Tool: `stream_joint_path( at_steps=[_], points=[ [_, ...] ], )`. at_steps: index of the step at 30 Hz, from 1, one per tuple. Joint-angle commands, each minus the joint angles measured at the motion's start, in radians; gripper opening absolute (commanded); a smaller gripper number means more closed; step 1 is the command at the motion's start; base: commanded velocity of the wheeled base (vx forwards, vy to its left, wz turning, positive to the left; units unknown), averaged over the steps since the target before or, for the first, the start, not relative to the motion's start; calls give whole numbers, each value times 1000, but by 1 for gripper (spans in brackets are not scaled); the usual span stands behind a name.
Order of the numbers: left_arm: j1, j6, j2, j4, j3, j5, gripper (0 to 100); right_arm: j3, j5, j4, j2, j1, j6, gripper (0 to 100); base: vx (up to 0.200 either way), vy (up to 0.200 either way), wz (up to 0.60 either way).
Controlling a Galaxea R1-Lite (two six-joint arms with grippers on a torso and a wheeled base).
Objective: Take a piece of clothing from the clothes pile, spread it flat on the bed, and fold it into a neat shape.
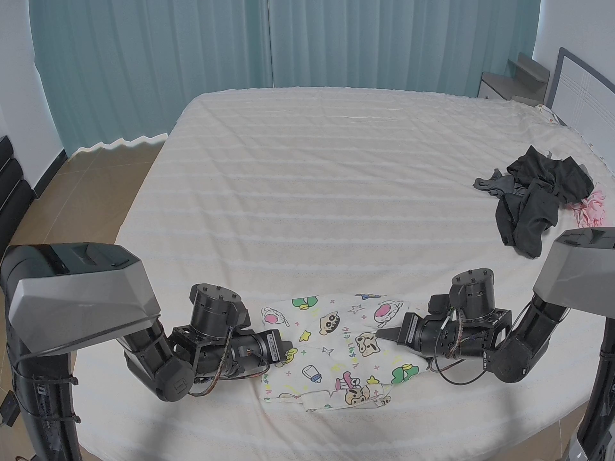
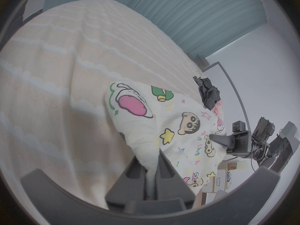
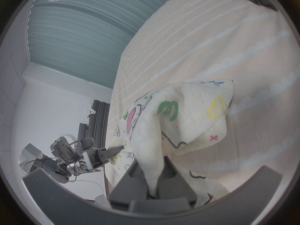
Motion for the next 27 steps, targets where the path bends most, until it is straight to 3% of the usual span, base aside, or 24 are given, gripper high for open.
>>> stream_joint_path(
  at_steps=[1,8,17,27],
  points=[
    [-13,-8,-93,74,-7,7,0,25,0,1,-57,4,2,0,0,0,0],
    [-13,-27,-168,169,-35,9,0,34,-1,1,-74,2,4,0,0,0,0],
    [-14,-28,-205,181,-32,14,0,48,-1,17,-129,1,4,0,0,-200,0],
    [-78,-61,-260,215,-38,15,0,81,-3,27,-182,-10,6,0,0,-200,0]
  ],
)
